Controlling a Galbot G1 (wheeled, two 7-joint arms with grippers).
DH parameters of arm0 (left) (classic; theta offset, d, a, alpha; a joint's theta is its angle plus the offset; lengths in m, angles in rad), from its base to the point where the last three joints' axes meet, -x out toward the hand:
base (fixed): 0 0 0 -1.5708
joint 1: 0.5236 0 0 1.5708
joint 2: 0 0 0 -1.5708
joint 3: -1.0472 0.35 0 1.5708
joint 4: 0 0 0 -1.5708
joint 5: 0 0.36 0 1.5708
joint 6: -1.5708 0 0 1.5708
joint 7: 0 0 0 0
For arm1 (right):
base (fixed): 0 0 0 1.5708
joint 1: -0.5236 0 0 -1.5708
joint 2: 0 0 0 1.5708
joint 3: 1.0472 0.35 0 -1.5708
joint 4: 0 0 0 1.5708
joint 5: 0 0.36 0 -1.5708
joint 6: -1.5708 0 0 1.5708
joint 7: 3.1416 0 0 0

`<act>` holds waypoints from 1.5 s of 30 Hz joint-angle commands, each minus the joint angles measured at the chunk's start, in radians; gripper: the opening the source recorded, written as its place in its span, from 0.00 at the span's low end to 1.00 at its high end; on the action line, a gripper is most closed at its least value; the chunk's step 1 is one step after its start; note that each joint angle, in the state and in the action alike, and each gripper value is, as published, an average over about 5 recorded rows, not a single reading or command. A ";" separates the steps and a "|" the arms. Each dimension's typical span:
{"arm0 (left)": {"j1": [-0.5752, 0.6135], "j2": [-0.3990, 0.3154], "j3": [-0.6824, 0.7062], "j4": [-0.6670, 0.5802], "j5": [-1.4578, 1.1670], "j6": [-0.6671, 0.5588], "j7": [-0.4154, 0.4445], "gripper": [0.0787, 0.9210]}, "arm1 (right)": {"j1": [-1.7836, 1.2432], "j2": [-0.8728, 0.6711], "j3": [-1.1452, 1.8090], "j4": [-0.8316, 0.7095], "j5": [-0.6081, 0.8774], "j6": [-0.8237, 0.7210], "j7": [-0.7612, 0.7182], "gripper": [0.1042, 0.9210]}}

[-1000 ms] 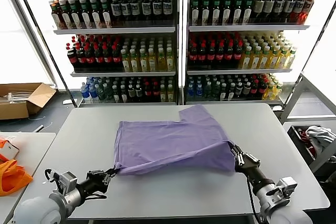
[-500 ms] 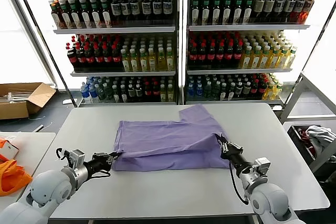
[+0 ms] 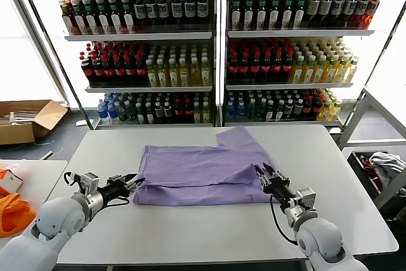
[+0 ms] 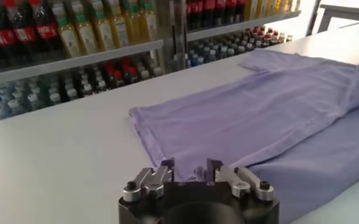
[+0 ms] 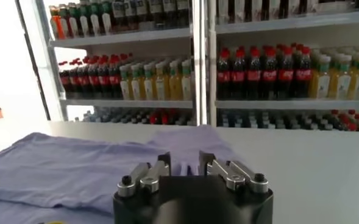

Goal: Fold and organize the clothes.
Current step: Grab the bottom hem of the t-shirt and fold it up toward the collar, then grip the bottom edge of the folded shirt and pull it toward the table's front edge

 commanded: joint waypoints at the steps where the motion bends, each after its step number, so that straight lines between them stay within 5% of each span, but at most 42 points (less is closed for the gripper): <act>1: 0.096 -0.001 -0.072 -0.057 0.002 0.000 -0.017 0.56 | -0.033 -0.010 0.042 0.043 -0.065 -0.034 0.054 0.63; 9: 0.229 -0.110 -0.085 -0.108 0.091 -0.015 -0.041 0.82 | -0.218 0.025 0.101 0.100 -0.095 -0.045 0.073 0.86; 17: 0.228 -0.138 -0.059 -0.095 0.108 -0.019 -0.045 0.88 | -0.249 0.048 0.075 0.097 -0.061 -0.077 0.103 0.87; 24: 0.193 -0.141 -0.044 -0.077 0.099 -0.020 -0.048 0.86 | -0.186 0.066 0.035 0.033 0.004 -0.098 0.146 0.67; 32: 0.168 -0.139 -0.057 -0.088 -0.002 -0.016 -0.066 0.63 | -0.163 0.067 0.020 0.008 0.034 -0.110 0.137 0.40; 40: 0.156 -0.152 -0.042 -0.042 -0.019 -0.002 -0.079 0.49 | -0.151 0.069 0.014 -0.005 0.049 -0.108 0.124 0.11; 45: 0.160 -0.155 -0.039 -0.029 0.013 0.001 -0.073 0.34 | -0.149 0.064 0.015 -0.005 0.055 -0.108 0.115 0.02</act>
